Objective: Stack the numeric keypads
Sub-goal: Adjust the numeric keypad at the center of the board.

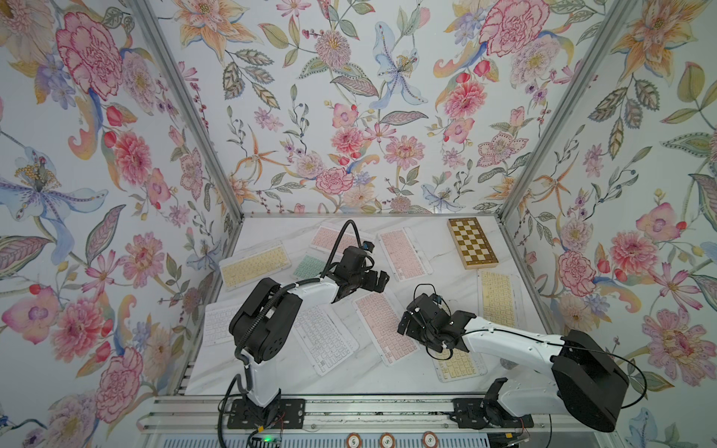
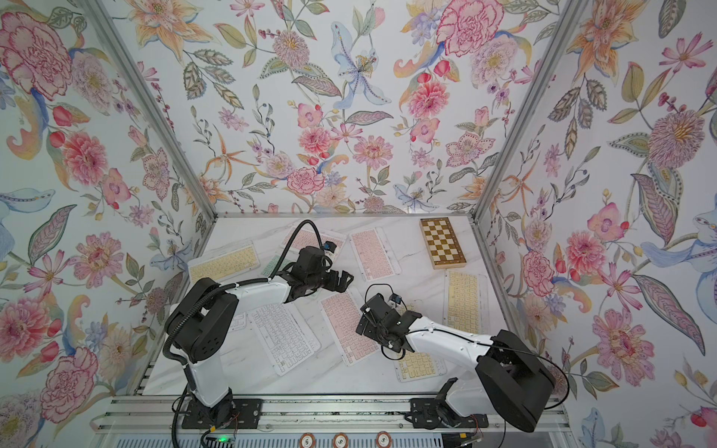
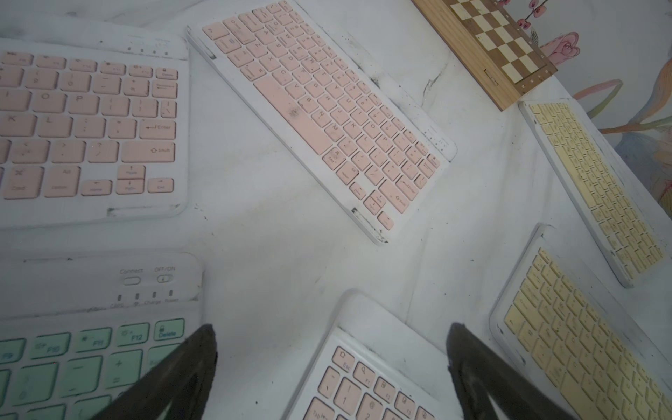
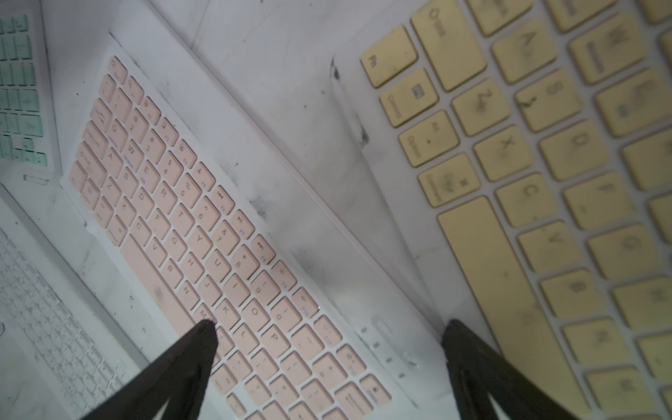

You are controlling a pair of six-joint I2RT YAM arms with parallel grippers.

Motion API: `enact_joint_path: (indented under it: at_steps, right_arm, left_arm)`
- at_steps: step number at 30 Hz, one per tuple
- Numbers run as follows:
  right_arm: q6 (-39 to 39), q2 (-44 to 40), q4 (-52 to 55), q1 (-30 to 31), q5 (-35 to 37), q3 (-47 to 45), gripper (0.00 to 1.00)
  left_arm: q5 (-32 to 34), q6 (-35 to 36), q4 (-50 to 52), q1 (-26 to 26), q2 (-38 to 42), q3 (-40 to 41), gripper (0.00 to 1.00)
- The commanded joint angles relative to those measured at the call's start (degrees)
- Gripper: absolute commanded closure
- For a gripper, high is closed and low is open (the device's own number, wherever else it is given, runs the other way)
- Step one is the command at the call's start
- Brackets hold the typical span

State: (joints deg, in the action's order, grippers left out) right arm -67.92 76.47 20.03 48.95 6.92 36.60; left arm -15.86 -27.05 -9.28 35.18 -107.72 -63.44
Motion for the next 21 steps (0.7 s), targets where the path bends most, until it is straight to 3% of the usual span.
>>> enact_joint_path:
  at_steps: [1, 21]
  right_arm:
    - [-6.0, -0.6, 3.2, 1.9, 0.9, -1.0, 0.01]
    - [-16.3, -1.5, 5.8, 9.9, 0.6, -0.1, 0.01]
  left_arm:
    - [-2.5, -1.1, -1.1, -0.5, -1.8, -1.7, 0.01]
    - [-6.6, -2.7, -3.2, -2.1, -4.8, -0.8, 0.01]
